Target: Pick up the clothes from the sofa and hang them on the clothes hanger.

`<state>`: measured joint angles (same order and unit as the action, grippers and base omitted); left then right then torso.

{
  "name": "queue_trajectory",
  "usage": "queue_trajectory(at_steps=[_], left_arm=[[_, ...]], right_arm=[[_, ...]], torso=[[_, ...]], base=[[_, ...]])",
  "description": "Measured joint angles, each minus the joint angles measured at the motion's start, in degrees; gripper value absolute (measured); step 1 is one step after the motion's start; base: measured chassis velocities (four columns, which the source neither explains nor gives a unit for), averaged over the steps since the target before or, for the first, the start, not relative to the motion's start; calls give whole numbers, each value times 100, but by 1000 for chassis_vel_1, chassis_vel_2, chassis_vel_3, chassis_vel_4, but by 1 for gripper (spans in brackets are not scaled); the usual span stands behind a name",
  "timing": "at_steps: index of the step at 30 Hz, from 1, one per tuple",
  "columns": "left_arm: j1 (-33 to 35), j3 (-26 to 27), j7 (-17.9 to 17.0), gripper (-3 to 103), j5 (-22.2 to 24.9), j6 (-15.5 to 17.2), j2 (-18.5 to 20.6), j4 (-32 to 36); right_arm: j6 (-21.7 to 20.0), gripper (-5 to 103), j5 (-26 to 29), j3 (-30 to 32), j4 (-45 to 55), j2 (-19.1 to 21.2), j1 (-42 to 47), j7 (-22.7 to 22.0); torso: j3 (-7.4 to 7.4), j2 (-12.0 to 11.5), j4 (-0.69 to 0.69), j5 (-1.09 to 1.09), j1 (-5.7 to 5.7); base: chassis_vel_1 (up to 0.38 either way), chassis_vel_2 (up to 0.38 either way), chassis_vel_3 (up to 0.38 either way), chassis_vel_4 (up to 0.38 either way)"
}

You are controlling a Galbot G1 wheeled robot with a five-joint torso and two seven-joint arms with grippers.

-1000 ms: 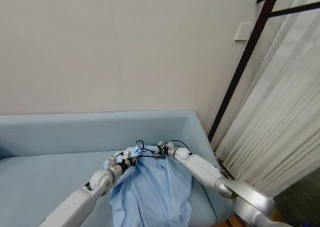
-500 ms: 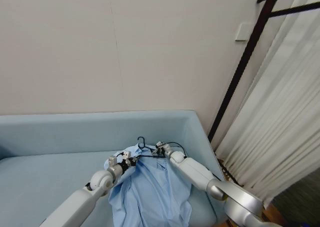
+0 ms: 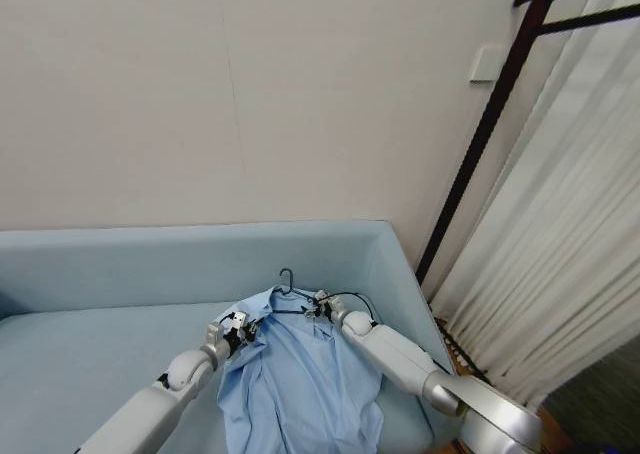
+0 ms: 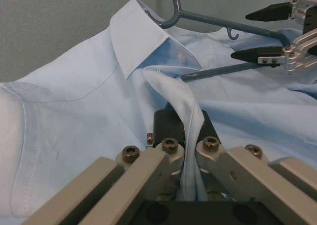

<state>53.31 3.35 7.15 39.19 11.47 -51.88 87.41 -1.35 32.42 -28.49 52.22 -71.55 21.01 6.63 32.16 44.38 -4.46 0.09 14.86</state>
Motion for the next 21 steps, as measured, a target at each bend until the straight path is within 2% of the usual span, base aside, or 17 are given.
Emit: queue_trajectory(at_steps=[7,8,11,12,14,16,21], left_arm=[[-52,-46,-5,0,-159,-56,-346,-205],[-52,-50,-20,0,-172,-60,-397,-202],[-45,-60,-60,0,-185,-61,-432,-154],[-45,-60,-60,0,-185,-61,-432,-154],[-44,-67,-83,0,-185,-60,-433,-96],[-45,-79,-104,0,-177,-53,-416,-35],[-51,-93,-123,0,-142,-33,-361,69]], right_arm=[[-78,100,157,16,653,312,137,-250],[-144,100,148,23,867,456,189,-258],[-426,100,34,33,1199,789,248,183],[-426,100,34,33,1199,789,248,183],[-667,100,-98,70,1247,961,232,686],[-840,100,-149,161,1084,971,100,1062],[-971,100,-146,194,719,825,-183,1351]], torso=[[0,0,-1,0,0],[0,0,0,1,0],[0,0,-3,0,0],[0,0,-3,0,0],[0,0,-4,1,-1],[0,0,-3,0,0],[0,-1,1,1,0]], base=[[0,0,0,0],[0,0,0,0],[0,0,0,0],[0,0,0,0],[0,0,0,0],[0,0,0,0],[0,0,0,0]])
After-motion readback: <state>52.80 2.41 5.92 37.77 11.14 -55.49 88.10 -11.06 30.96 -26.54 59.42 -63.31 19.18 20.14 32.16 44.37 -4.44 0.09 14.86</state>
